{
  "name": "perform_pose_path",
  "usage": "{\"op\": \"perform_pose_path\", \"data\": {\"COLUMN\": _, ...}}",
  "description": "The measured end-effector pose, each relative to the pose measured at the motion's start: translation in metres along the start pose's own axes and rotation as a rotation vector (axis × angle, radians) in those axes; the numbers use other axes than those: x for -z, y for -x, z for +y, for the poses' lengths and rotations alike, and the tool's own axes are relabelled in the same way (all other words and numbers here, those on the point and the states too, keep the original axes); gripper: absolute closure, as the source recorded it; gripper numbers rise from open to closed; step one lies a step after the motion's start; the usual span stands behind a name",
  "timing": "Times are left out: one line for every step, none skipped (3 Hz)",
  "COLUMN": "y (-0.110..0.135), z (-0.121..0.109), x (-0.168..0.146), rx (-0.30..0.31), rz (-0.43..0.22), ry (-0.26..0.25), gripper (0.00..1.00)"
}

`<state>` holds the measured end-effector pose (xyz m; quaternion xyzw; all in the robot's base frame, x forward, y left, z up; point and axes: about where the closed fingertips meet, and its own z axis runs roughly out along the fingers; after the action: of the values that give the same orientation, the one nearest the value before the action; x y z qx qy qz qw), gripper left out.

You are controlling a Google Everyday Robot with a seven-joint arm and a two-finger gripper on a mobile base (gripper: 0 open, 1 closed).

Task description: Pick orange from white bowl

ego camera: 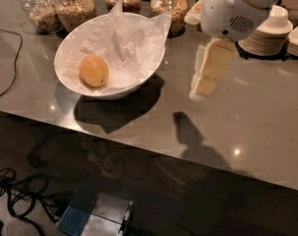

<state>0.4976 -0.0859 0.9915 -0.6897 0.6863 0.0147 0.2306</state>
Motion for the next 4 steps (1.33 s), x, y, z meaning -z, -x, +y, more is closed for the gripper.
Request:
{"op": "perform_pose_path", "data": {"y": 0.038, "z": -0.022, "x": -0.012, "rx": 0.030, "rz": -0.077, "ry": 0.006, "gripper": 0.00}}
{"op": "perform_pose_path", "data": {"y": 0.073, "z": -0.046, "x": -0.025, "rx": 0.044, "rz": -0.145, "ry": 0.009, "gripper": 0.00}}
{"op": "perform_pose_path", "data": {"y": 0.108, "z": -0.068, "x": -0.038, "rx": 0.055, "rz": -0.190, "ry": 0.006, "gripper": 0.00}}
{"op": "perform_pose_path", "data": {"y": 0.109, "z": -0.068, "x": -0.038, "rx": 0.055, "rz": -0.190, "ry": 0.006, "gripper": 0.00}}
